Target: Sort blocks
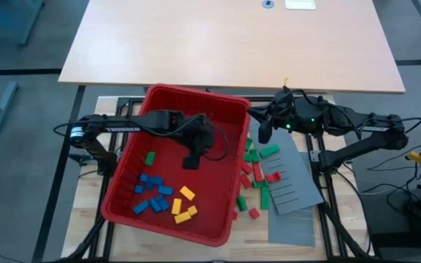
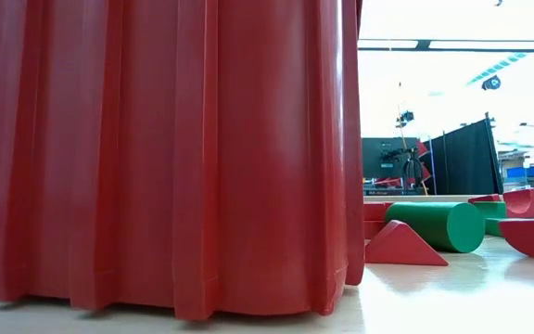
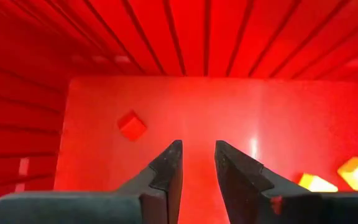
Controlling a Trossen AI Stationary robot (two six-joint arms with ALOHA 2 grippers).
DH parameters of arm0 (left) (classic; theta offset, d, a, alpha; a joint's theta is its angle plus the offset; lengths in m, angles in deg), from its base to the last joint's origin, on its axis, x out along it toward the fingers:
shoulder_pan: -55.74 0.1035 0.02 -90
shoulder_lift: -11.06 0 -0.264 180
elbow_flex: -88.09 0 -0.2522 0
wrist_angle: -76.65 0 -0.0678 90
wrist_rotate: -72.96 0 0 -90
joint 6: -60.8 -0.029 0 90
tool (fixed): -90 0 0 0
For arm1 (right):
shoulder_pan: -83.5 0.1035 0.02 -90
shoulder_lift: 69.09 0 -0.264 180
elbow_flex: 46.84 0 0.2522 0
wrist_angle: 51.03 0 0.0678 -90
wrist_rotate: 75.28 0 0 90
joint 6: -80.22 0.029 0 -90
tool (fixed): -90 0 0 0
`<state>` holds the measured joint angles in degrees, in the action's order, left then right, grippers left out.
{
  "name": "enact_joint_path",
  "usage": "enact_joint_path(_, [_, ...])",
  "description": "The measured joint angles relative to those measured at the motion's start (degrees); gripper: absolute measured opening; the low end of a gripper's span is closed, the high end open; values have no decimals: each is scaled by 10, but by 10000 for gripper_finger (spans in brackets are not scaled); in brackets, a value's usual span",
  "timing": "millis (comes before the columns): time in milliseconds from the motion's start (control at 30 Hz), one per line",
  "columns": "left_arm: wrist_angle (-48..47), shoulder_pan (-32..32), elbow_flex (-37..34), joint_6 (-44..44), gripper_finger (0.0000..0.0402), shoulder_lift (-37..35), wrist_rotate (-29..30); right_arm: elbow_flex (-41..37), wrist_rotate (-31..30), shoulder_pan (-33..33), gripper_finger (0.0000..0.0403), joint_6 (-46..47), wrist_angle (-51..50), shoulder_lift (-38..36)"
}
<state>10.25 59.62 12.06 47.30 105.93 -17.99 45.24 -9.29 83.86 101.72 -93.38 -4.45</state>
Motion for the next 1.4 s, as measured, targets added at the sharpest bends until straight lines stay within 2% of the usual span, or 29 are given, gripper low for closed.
enact_joint_path(100, [-12,0,0,-8,71,-3,-4,0,0,0,0,12,11,7])
enact_joint_path(233, [-6,4,-11,-24,64,-17,-51,0,0,0,0,21,10,20])
enact_joint_path(400, [36,16,-79,-26,63,-72,-67,0,0,0,0,63,11,39])
enact_joint_path(667, [231,37,-261,42,63,-201,-67,0,6,1,0,75,32,56])
enact_joint_path(833, [331,38,-337,91,63,-243,-40,0,4,1,0,62,42,56])
enact_joint_path(967, [362,38,-357,135,64,-243,-11,0,5,1,0,28,46,56])
enact_joint_path(1133, [387,38,-358,175,64,-231,-10,0,6,1,0,-13,50,56])
enact_joint_path(1400, [386,38,-358,203,63,-229,-10,0,5,1,0,-8,53,56])
